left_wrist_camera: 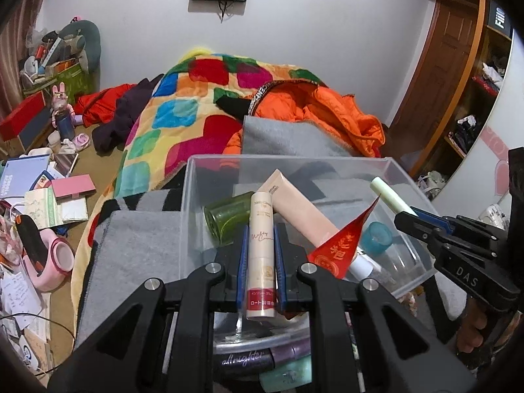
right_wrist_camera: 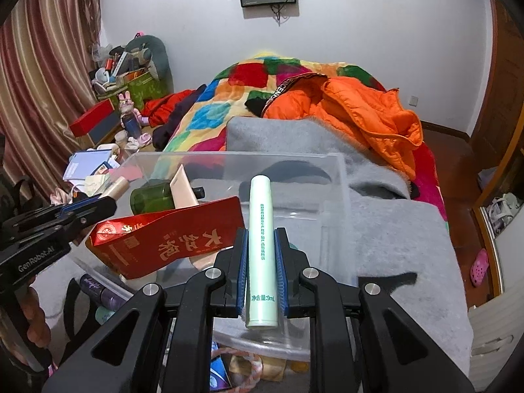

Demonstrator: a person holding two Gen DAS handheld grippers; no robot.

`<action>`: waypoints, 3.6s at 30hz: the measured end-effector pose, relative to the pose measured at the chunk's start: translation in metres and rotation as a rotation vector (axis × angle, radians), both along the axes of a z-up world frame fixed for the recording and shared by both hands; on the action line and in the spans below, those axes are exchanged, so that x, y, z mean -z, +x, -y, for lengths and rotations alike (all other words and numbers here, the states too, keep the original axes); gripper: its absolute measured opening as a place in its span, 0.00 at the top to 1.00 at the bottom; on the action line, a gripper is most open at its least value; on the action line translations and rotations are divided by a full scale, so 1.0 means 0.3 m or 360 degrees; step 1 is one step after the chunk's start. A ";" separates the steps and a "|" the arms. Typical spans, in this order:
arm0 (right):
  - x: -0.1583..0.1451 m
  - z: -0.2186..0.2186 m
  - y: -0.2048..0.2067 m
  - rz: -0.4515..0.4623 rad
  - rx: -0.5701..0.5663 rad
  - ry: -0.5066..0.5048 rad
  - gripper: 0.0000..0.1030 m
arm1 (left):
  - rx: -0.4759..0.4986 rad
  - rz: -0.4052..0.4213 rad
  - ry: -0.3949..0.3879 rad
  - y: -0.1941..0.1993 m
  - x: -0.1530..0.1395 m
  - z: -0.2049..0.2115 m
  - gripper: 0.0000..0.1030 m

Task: Organize objects
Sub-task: 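Carry the pale green tube and beige stick into the clear box and open both grippers, then grasp the braided rope bracelet with the right gripper while the left gripper grasps the mint bottle, then carry the rope bracelet and mint bottle into the clear box and open both grippers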

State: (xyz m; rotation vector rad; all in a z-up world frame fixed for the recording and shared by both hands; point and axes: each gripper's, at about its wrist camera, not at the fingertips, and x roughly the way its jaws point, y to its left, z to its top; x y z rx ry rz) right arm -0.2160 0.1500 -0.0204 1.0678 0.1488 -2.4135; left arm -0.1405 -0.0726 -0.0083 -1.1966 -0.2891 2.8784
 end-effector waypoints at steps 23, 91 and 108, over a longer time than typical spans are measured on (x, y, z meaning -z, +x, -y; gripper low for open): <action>-0.032 0.004 0.067 -0.0047 -0.0067 -0.0003 0.75 | 0.0017 -0.0069 0.0030 0.091 -0.050 -0.012 0.69; 0.137 -0.196 0.314 0.0084 0.0020 -0.0026 0.95 | -0.0099 0.0128 -0.0150 0.287 0.196 -0.199 0.29; 0.010 -0.213 0.381 -0.0078 -0.0011 -0.0092 0.95 | -0.0031 -0.0009 -0.0075 0.378 0.089 -0.215 0.29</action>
